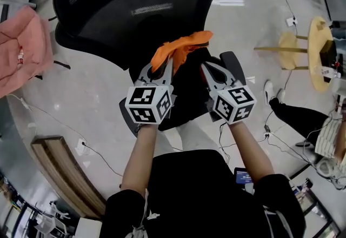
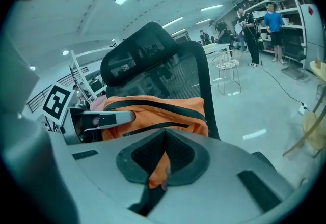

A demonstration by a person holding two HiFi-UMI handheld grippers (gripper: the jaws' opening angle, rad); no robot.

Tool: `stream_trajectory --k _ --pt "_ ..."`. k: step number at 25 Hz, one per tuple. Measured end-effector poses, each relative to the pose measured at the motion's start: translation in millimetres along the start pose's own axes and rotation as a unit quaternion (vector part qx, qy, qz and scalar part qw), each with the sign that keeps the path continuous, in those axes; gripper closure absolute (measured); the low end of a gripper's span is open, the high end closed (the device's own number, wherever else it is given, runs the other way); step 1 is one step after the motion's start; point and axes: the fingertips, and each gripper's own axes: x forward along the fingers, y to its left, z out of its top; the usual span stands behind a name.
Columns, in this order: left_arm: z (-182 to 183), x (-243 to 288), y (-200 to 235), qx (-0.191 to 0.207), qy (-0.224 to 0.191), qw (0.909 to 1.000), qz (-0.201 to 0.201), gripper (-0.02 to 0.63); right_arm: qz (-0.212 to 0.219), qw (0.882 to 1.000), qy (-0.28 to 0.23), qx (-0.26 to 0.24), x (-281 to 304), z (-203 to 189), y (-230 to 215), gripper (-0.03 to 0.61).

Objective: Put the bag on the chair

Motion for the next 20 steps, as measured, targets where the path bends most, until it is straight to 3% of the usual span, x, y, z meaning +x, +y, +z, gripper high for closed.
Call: stream_trajectory --k 6,20 --pt "-10.9 13.1 18.5 -0.016 0.004 0.9999 -0.004 0.603 0.006 1.000 0.018 0.003 20.6 -9.9 -1.4 0.583" --pt "-34.9 25.7 77.9 -0.024 0.013 0.9991 0.031 0.603 0.033 0.998 0.060 0.006 63.4 -39.7 9.8 0.583"
